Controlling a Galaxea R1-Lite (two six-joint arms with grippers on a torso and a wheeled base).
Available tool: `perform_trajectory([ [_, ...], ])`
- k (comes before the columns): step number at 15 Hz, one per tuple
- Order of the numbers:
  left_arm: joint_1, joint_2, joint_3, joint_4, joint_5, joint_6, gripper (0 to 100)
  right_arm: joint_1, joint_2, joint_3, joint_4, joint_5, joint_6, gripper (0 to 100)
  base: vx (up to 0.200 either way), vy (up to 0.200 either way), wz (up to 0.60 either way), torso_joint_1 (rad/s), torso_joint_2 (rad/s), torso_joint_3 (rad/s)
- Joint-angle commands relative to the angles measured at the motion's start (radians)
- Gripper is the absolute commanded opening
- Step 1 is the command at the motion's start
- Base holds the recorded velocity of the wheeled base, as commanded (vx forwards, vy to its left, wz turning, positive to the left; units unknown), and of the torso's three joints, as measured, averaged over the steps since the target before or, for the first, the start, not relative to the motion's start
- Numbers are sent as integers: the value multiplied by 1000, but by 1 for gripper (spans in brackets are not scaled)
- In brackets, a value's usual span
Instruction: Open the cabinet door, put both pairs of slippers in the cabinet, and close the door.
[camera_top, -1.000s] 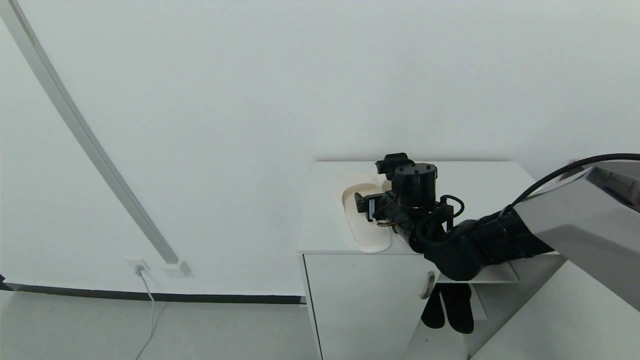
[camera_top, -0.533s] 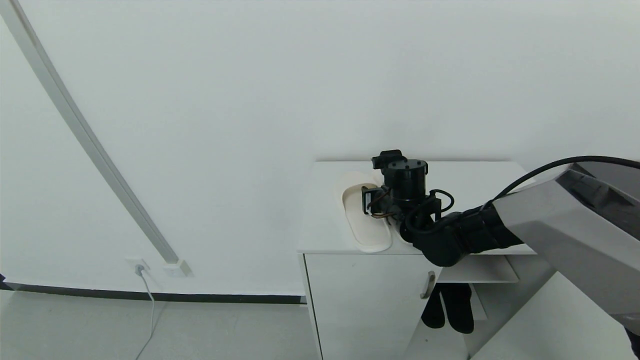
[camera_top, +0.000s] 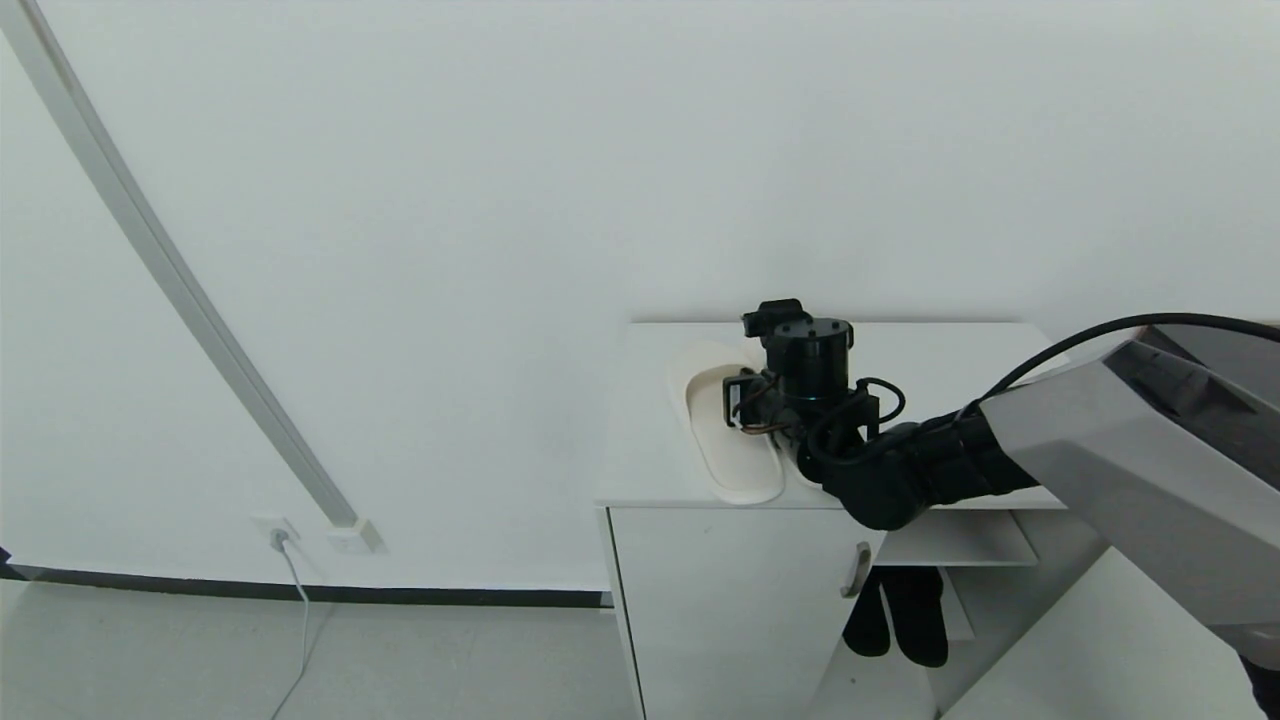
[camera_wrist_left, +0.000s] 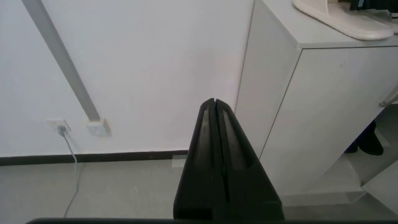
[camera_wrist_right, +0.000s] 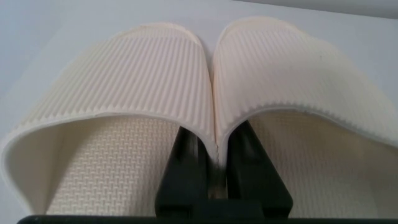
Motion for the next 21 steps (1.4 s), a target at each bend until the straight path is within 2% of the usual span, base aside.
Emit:
perform_trajectory([
  [1, 0, 0, 0, 0, 0, -1, 0, 4, -67, 42, -1, 0, 0, 0, 0, 0, 0, 0, 0, 0],
  [4, 0, 0, -1, 0, 2, -1, 0, 16, -174, 165, -8, 32, 1, 0, 0, 0, 0, 0, 0, 0],
  [8, 0, 0, 0, 0, 2, -1, 0, 67, -334, 484, -176, 113, 1, 0, 0, 0, 0, 0, 0, 0],
  [12, 0, 0, -1, -1, 0, 0, 0, 104, -452, 685, -222, 204, 1, 0, 0, 0, 0, 0, 0, 0],
  [18, 0, 0, -1, -1, 0, -1, 0, 124, -604, 840, -211, 284, -35, 0, 0, 0, 0, 0, 0, 0],
  [21, 0, 0, 0, -1, 0, -1, 0, 124, -620, 852, -200, 293, -46, 0, 0, 0, 0, 0, 0, 0],
])
